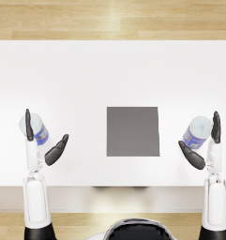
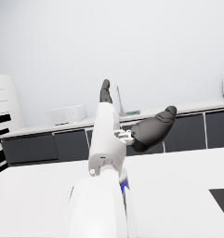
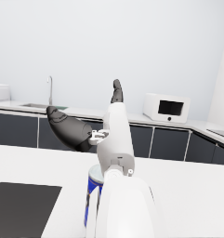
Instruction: Pick up the blue can on the left and place it in the middle, then pick up the blue can on the right and place it on top of the can in the middle
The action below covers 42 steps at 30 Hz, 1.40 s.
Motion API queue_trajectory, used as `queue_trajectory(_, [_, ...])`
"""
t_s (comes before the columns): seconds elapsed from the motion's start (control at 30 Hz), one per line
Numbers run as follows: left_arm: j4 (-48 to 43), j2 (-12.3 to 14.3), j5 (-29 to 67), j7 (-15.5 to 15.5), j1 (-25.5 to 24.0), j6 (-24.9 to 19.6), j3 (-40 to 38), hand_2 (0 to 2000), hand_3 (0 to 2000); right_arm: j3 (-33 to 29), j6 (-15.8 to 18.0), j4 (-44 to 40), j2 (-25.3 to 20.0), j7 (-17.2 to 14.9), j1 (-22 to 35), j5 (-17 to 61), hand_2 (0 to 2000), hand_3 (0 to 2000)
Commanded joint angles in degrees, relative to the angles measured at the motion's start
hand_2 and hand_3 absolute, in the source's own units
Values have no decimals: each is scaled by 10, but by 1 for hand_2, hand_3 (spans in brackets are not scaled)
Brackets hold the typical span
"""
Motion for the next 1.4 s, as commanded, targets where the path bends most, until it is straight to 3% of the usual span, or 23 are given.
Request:
queue_trajectory(0.03, [9, 1, 3, 0, 0, 0, -63, 0, 0, -39, 0, -8, -1, 0, -5, 2, 0, 0])
queue_trajectory(0.37, [126, 6, 12, 0, 4, 0, -81, 0, 0, -36, 0, -93, -10, 0, -7, 8, 0, 0])
queue_trajectory(0.73, [300, 13, 12, 0, 25, 0, -51, 0, 0, -7, 0, -261, -21, 0, 6, 9, 0, 0])
queue_trajectory(1.4, [504, 27, 12, 0, 114, 0, -18, 0, 0, 3, 14, -492, -47, 1, 108, 8, 0, 0])
